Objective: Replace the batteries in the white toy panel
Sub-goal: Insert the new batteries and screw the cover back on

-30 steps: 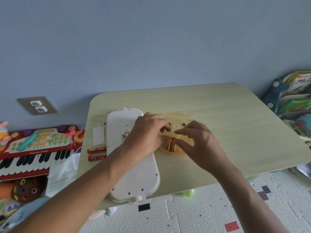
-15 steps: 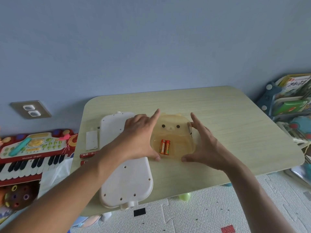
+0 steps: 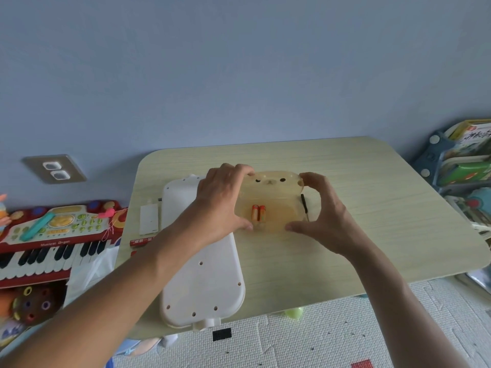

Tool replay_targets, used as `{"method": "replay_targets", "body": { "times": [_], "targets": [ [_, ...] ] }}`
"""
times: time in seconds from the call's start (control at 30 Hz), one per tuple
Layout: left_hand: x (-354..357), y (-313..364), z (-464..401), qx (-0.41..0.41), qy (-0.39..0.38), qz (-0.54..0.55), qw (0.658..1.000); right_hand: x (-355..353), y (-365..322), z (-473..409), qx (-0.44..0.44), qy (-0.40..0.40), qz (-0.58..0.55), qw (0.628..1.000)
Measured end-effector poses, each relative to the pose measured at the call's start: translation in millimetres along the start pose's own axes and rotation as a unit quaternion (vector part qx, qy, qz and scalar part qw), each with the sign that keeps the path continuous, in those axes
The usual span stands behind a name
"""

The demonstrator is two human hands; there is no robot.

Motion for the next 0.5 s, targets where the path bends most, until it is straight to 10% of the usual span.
{"method": "replay_targets", "body": {
  "times": [0.5],
  "targets": [
    [-4.9,-5.3,-4.7,0.018,-0.054,0.107,0.993,6.2,-9.1,7.0,0.006,0.017,0.029,0.999]
  ]
}}
Point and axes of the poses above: each hand's wrist, its own z-axis away from the middle knuckle, its own x-axis out of the palm, y = z × x, the point moved 1 cm from there along -z, towards the middle knuckle, and after that the axes turned 4 degrees about -y, right-handed, at the moved point
